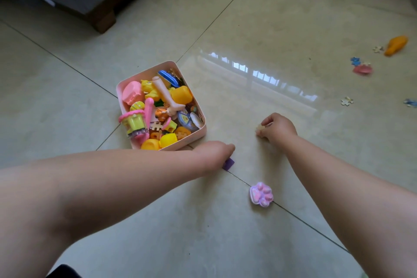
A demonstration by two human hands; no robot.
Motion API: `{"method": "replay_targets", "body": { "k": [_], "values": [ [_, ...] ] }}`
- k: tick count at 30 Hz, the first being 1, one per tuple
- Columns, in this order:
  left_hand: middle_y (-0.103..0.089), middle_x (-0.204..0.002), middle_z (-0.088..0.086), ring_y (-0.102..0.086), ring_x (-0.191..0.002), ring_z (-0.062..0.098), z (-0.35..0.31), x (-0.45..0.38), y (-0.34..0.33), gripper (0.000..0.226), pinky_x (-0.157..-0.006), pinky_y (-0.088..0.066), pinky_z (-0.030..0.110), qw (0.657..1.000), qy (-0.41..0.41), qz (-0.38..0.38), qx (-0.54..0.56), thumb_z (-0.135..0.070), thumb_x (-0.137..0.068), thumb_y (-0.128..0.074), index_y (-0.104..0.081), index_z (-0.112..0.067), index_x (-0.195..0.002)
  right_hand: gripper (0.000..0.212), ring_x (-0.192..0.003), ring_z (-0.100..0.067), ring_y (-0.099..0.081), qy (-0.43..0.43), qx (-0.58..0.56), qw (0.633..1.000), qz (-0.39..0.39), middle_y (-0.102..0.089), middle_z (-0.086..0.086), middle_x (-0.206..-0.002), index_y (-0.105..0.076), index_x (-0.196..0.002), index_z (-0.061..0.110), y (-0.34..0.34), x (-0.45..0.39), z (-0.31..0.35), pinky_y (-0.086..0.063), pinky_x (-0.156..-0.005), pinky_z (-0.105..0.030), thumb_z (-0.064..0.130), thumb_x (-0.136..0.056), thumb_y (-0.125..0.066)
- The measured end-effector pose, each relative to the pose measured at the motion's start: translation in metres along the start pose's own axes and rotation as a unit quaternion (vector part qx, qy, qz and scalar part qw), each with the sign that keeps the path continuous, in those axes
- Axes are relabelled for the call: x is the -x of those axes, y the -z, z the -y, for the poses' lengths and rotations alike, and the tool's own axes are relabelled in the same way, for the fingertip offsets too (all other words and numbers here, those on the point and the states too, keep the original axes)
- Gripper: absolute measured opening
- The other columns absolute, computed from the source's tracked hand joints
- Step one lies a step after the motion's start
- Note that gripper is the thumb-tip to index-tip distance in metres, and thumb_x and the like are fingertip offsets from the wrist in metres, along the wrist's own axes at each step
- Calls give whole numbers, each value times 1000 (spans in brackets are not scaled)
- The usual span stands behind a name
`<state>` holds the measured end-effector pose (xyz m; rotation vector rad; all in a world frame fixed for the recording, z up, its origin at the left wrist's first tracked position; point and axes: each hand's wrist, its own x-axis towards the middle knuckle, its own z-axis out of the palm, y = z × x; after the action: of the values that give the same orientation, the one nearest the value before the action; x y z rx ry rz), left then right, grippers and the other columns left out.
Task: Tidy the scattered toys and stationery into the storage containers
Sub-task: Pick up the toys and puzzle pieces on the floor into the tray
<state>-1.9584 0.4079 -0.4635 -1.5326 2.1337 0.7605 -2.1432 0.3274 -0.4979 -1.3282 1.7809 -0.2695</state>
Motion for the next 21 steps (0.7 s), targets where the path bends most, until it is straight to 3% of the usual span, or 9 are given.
{"method": "replay_targets", "body": {
  "k": [3, 5, 8, 11, 14, 18, 21],
  "values": [
    [-55, -96, 14, -53, -82, 30, 4, 1, -2, 26, -63, -34, 33, 998, 35, -25, 41, -9, -91, -53, -40, -10, -114, 23, -77, -19, -59, -9, -19, 1000, 2, -58, 6, -80, -59, -97, 17, -5, -1, -1, -53, -76, -33, 12, -79, -73],
    [-57, -103, 11, -52, -82, 27, 7, 0, -1, 41, -64, -35, 32, 997, 43, -31, 52, -14, -90, -58, -39, -13, -126, 24, -79, -19, -58, -2, -18, 1000, -2, -56, 7, -79, -61, -100, 17, -6, -1, -2, -50, -75, -29, 12, -79, -73],
    [-50, -112, 8, -55, -87, 27, 7, -3, -4, 51, -66, -39, 31, 999, 15, -15, 46, -22, -84, -69, -43, -20, -128, 26, -79, -18, -57, 7, -17, 1000, 2, -54, 9, -79, -62, -103, 16, -5, -2, -3, -44, -72, -25, 13, -80, -73],
    [-42, -109, 8, -50, -75, 28, 3, -5, -12, 38, -63, -39, 32, 999, -5, -24, 40, -15, -81, -69, -50, -19, -114, 24, -79, -18, -58, 8, -9, 1000, 9, -55, 8, -82, -61, -102, 17, -6, -1, -4, -46, -72, -26, 14, -81, -72],
    [-42, -108, 9, -53, -78, 32, 1, -9, -14, 30, -63, -41, 34, 998, -3, -43, 49, -11, -77, -69, -51, -14, -101, 23, -78, -18, -58, 7, -13, 1000, 15, -56, 8, -82, -61, -100, 19, -7, 0, -5, -48, -73, -28, 14, -81, -71],
    [-63, -103, 6, -56, -85, 28, 0, -10, -6, 17, -62, -36, 30, 997, -32, -34, 60, -8, -82, -65, -51, -14, -89, 10, -71, -19, -59, 16, -51, 998, 24, -63, 2, -78, -64, -89, 18, -7, 0, 0, -49, -70, -30, 13, -81, -66],
    [-68, -96, 1, -60, -87, 24, 6, -6, 20, 12, -68, -46, 30, 992, -30, -91, 86, -15, -86, -63, -59, -14, -97, 8, -68, -17, -61, 54, -95, 993, 32, -67, -2, -81, -64, -82, 20, -13, 1, 25, -50, -70, -30, 12, -84, -66]
  ]
}}
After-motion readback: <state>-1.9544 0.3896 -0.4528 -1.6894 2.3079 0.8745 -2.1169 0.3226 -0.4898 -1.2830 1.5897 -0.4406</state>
